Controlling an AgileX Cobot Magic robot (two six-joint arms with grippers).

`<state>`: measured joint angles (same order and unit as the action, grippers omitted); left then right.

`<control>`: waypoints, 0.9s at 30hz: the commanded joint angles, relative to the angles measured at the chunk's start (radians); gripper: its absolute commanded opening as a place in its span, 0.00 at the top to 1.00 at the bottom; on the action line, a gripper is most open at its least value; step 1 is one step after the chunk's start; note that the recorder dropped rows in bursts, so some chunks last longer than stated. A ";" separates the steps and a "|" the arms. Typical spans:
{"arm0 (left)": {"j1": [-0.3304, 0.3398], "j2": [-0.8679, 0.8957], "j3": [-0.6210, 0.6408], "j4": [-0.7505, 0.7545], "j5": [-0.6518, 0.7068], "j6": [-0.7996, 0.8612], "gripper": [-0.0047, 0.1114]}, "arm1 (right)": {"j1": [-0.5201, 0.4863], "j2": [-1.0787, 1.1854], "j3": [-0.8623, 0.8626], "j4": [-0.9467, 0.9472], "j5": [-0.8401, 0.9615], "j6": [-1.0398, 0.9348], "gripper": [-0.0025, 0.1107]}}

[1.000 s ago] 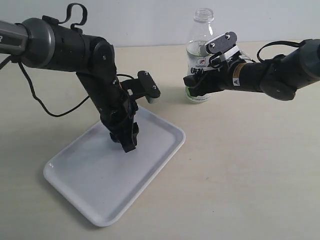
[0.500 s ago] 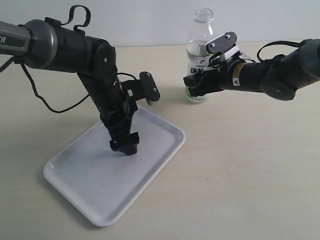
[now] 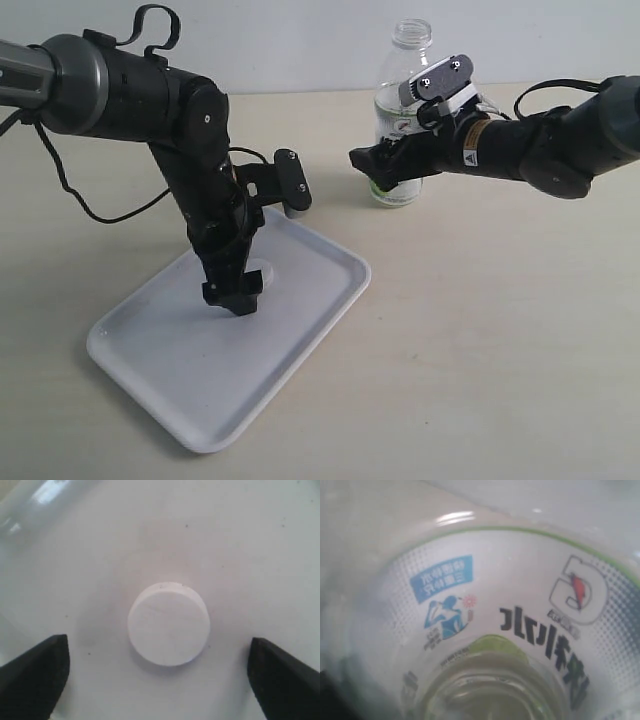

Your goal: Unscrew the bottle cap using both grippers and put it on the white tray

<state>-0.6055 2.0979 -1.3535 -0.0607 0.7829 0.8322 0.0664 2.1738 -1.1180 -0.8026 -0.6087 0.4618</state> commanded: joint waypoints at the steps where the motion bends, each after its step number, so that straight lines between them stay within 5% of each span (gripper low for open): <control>1: -0.001 -0.012 0.005 0.005 0.005 0.001 0.17 | -0.003 -0.008 -0.005 0.005 -0.022 -0.025 0.05; 16: -0.001 -0.020 0.001 0.006 -0.038 0.009 0.17 | -0.003 -0.114 -0.005 0.005 0.193 0.013 0.05; 27: -0.001 -0.022 0.001 0.006 -0.060 0.005 0.17 | -0.003 -0.115 0.008 -0.075 0.194 0.130 0.05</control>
<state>-0.6055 2.0869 -1.3535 -0.0564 0.7292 0.8378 0.0664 2.0681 -1.1180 -0.8645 -0.4145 0.5737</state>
